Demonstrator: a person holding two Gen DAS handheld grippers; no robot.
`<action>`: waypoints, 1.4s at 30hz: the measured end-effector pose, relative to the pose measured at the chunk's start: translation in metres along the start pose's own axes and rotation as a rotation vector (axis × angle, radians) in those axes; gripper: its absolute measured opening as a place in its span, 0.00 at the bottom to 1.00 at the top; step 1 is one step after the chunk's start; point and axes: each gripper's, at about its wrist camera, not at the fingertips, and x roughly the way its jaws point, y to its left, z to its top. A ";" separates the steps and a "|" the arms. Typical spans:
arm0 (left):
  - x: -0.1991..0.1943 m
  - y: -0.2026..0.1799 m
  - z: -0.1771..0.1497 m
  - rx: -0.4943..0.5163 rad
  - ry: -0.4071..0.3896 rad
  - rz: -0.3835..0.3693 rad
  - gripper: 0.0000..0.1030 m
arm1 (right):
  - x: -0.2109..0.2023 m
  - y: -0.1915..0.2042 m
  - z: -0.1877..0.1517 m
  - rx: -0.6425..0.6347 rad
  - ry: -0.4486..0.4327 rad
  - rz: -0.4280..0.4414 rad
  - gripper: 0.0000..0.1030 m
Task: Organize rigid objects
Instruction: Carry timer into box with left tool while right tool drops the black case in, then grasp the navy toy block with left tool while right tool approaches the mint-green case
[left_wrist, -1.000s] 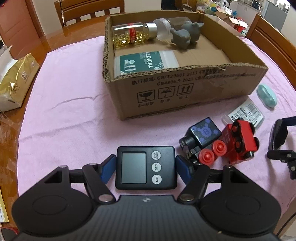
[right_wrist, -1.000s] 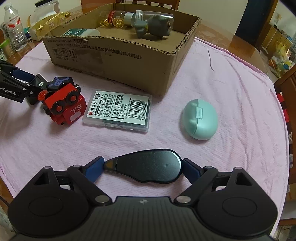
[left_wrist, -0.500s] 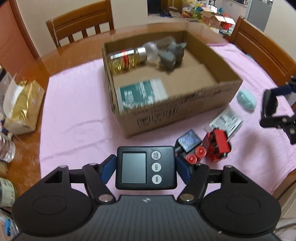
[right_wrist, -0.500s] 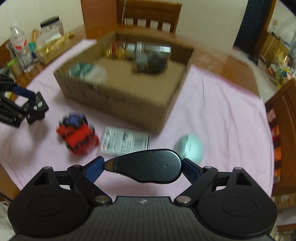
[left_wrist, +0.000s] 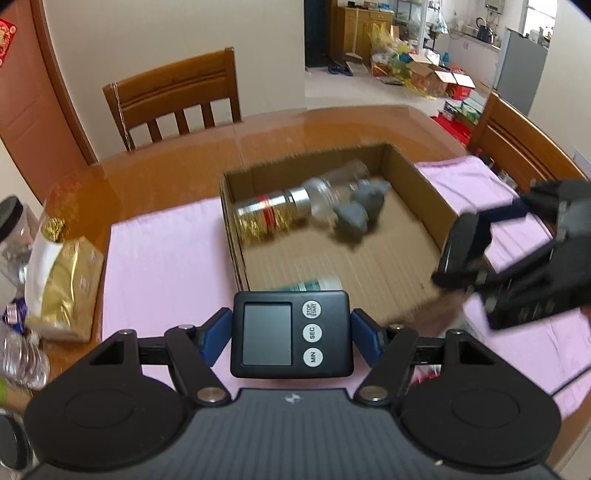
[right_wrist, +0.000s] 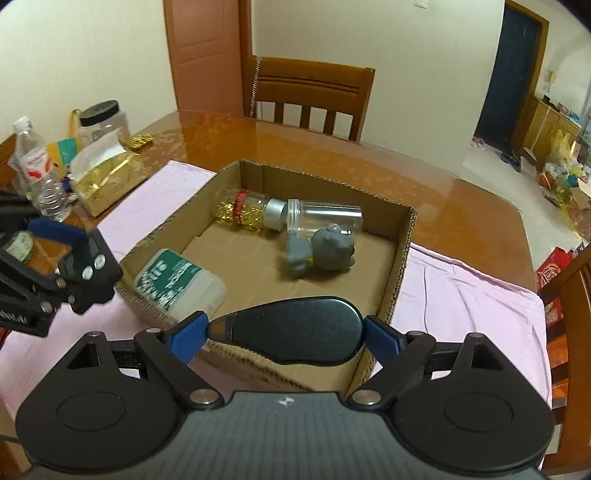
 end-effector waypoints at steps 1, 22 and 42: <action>0.002 0.001 0.006 -0.002 -0.006 0.000 0.67 | 0.005 0.001 0.000 0.009 0.007 0.000 0.90; 0.078 -0.017 0.065 -0.015 0.015 -0.005 0.67 | -0.006 0.002 -0.013 0.085 -0.001 -0.034 1.00; 0.055 -0.020 0.056 -0.032 -0.043 0.045 0.96 | -0.035 -0.011 -0.051 0.164 0.007 -0.126 1.00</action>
